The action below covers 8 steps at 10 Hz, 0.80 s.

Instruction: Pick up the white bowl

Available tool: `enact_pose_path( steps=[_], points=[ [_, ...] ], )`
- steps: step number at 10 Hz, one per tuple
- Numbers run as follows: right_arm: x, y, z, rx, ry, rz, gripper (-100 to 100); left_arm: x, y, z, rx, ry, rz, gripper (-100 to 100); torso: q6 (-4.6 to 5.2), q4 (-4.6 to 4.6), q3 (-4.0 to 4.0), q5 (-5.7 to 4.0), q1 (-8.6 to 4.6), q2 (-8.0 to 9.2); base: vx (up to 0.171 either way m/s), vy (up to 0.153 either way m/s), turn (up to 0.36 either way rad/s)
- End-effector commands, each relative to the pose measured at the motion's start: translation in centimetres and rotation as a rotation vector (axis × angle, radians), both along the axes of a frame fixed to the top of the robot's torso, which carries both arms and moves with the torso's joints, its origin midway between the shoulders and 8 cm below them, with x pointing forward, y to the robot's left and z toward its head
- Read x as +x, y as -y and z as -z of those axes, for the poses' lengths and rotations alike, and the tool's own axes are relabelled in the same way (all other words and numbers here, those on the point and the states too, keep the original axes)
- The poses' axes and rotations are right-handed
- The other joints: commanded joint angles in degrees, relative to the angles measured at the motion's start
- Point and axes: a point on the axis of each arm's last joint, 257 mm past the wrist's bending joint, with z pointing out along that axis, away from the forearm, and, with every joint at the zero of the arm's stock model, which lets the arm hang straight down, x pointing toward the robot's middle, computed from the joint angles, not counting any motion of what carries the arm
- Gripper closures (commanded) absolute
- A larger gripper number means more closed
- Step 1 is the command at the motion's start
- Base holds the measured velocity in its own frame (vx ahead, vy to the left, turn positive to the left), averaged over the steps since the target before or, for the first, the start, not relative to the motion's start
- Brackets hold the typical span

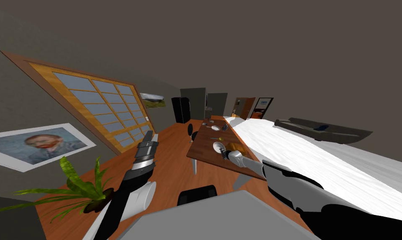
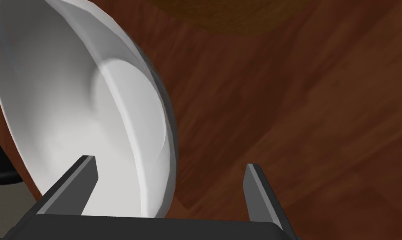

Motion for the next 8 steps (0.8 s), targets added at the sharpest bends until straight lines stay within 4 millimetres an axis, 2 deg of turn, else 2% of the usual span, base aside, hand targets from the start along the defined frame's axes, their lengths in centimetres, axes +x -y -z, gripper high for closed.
enact_pose_path(
  steps=[1, 2, 3, 4, 5, 6, 8],
  points=[
    [0.0, 0.0, 0.0, 0.02, -0.002, 0.028, -100, 0.0, 0.0, 0.0, 0.0, 0.0, 0.0, 0, 0.0, 0.0, 0.0, 0.0, 0.0, 0.0, 0.007, 0.003, 0.002],
    [0.1, 2.4, -0.5, -0.018, 0.021, 0.033, -100, 0.0, 0.0, 0.0, 0.0, 0.0, 0.0, 0, 0.0, -0.01, -0.02, 0.0, 0.0, -0.03, -0.063, -0.015, 0.386],
    [-0.1, 2.4, -0.3, 0.012, 0.016, 0.073, -100, 0.0, 0.0, 0.0, 0.0, 0.0, 0.0, 0, -0.08, 0.03, 0.08, 0.0, -0.04, 0.15, -0.069, -0.035, 0.247],
    [-0.5, 2.3, 0.0, 0.021, 0.006, 0.085, -100, 0.0, 0.0, 0.0, 0.0, 0.0, 0.0, 0, -0.01, 0.04, 0.11, -0.02, -0.11, 0.2, -0.031, -0.017, 0.001],
    [-0.1, 4.8, -0.9, -0.007, 0.037, 0.101, -100, 0.0, 0.0, 0.0, 0.0, 0.0, 0.0, 0, 0.02, 0.03, 0.07, -0.02, -0.08, 0.12, -0.068, -0.014, 0.365],
    [-0.4, 4.7, -0.6, 0.01, 0.03, 0.12, -100, 0.0, 0.0, 0.0, 0.0, 0.0, 0.0, 0, -0.07, 0.05, 0.11, -0.01, -0.06, 0.2, -0.068, -0.022, 0.237],
    [-0.9, 4.6, -0.2, 0.025, 0.017, 0.14, -100, 0.0, 0.0, 0.0, 0.0, 0.0, 0.0, 0, 0.03, 0.03, 0.07, -0.02, -0.06, 0.12, -0.017, -0.002, -0.023]
  ],
)
